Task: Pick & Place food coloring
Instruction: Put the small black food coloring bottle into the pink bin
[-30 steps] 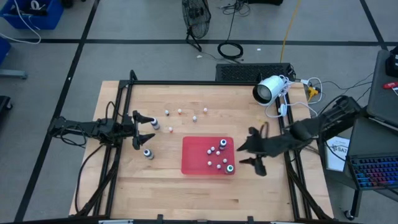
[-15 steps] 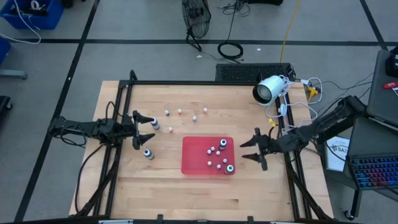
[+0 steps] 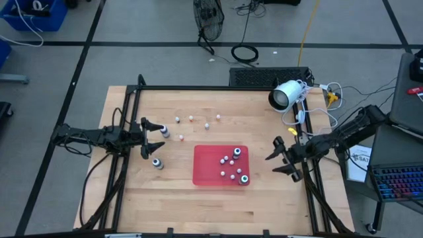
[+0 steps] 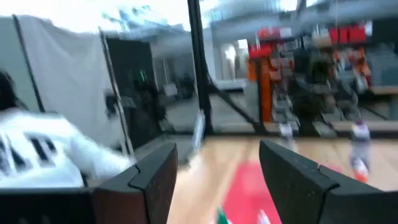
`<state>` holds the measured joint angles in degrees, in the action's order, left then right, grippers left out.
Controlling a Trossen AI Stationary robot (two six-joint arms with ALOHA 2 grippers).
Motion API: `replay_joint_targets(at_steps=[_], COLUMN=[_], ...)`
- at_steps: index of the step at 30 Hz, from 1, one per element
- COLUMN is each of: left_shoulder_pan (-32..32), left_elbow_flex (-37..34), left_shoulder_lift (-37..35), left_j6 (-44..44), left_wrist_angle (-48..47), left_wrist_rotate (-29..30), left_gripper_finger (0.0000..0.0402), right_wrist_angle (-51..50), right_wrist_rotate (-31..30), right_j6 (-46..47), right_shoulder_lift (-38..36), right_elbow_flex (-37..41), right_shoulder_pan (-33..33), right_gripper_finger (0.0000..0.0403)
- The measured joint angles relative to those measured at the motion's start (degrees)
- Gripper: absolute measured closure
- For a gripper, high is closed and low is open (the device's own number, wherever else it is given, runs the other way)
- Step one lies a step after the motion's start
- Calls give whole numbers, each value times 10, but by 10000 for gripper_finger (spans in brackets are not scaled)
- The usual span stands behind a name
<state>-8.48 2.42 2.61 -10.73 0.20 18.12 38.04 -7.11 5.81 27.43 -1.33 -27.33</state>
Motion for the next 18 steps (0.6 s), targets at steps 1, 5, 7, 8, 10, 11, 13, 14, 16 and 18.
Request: replay_joint_targets(at_steps=[1,5,7,8,10,11,13,14,16,18], left_shoulder_pan=[0,0,0,0,0,0,0,0,0,0], left_elbow_flex=[0,0,0,0,0,0,0,0,0,0], left_shoulder_lift=[0,0,0,0,0,0,0,0,0,0], left_j6=[0,0,0,0,0,0,0,0,0,0], left_wrist_angle=[-1,-1,-1,-1,0,0,0,0,0,0], left_wrist_rotate=[0,0,0,0,0,0,0,0,0,0], left_gripper_finger=[9,9,9,9,9,9,9,9,9,9], right_wrist_angle=[-15,-53,-84,-88,-89,-89,-94,-94,-99,-102], right_wrist_rotate=[-1,-1,11,18,29,28,28,28,28,28], right_j6=[-6,-7,0,1,-1,0,6,16,44,58], right_shoulder_lift=[-5,-31,-39,-42,-45,-45,-44,-44,-44,-44], right_elbow_flex=[2,3,3,4,4,4,4,4,4,4], right_shoulder_pan=[1,21,32,36,41,41,41,41,41,41], right_gripper_finger=[187,190,189,188,186,186,186,187,189,190])
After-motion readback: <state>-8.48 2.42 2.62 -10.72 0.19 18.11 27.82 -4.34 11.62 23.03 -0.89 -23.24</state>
